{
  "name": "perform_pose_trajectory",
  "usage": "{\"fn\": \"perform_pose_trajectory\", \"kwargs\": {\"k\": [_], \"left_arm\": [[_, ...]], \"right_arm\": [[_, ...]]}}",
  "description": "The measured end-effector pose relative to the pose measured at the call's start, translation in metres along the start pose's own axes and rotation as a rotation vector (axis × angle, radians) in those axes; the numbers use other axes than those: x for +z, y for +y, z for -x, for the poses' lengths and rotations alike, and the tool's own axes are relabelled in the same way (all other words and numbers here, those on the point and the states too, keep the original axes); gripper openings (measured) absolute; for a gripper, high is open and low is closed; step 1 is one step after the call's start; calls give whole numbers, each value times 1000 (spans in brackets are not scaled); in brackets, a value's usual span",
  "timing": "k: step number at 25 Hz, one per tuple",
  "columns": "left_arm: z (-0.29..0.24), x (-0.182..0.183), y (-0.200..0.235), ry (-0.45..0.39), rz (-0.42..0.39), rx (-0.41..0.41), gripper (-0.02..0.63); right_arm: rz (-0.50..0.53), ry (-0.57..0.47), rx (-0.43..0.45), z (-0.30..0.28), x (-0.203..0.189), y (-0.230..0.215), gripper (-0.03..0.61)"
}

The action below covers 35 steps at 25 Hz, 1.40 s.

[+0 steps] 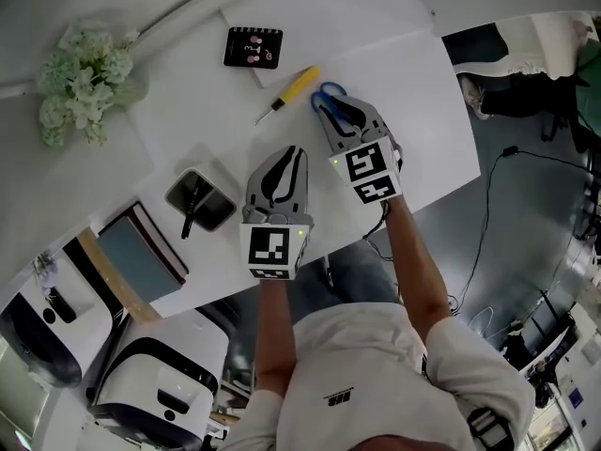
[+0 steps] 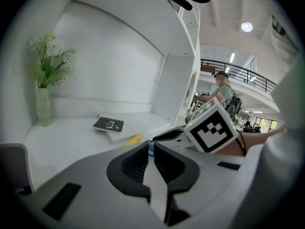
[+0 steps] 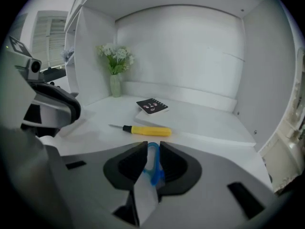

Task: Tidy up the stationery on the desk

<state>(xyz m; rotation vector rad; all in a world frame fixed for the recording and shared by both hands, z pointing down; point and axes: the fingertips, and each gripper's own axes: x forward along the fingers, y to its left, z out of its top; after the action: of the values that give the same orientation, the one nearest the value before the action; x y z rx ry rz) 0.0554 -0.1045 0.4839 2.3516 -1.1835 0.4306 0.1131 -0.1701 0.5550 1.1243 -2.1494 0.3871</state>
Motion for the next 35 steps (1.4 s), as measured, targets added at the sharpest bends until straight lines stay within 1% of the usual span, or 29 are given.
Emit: {"fn": "perform_pose_trajectory", "kwargs": {"k": [4,8,13,17,22,35], "left_arm": [[8,-5,1,0,8,11,0],[17,-13,5,5,23,33,0],[23,-16,6,-2,35,48,0],[28,-14,4,-13,38,51,0],[38,-11,7,-26,36,60,0],[74,-7,15,-62,48,93,0]], "right_arm": [[55,72,-10,-16,-9,-8,67],[83,138,28,-26,-17,-7,83],[109,154,66,-28,-17,-4,66],[139,164,55,-26,-17,-3,61],[139,116,43,-17,-9,4,61],[119,-80,72,41,47,54,58]]}}
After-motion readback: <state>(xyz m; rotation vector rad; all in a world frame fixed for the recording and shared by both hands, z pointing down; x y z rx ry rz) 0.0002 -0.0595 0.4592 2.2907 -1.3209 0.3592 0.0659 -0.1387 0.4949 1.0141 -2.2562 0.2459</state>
